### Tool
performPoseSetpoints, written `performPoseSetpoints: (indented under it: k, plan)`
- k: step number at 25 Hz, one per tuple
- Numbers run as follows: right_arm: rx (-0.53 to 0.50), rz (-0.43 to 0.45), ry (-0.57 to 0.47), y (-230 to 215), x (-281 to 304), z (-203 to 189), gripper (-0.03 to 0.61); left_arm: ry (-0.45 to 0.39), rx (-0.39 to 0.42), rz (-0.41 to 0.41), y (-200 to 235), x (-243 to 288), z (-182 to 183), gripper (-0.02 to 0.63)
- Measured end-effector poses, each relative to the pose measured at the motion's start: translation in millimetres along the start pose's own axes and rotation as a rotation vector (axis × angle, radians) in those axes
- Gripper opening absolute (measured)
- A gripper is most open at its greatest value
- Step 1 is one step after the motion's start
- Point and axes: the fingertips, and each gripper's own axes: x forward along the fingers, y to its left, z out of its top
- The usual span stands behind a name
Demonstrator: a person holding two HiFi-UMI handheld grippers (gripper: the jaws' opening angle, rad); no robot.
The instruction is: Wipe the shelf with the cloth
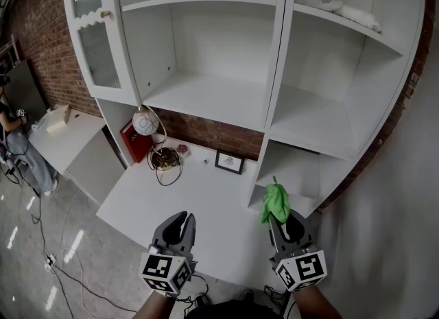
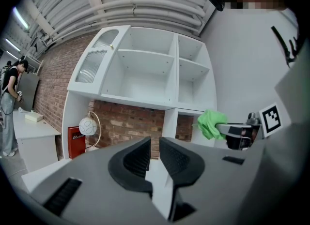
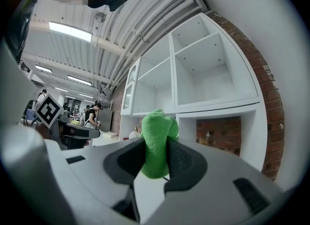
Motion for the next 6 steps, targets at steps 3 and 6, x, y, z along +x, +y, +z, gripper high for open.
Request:
performPoseSetpoints:
  k: [3, 6]
  plan:
    - [-0.002, -0.012, -0.002, 2.1, 0.6, 1.4, 0.106, -0.004, 0.001, -0.008, 2.5, -0.3, 1.7, 0.055]
    - [0.000, -0.025, 0.000, 4.7, 1.6, 2.9, 0.106, -0.007, 0.000, -0.014, 6.1, -0.9, 3.1, 0.055]
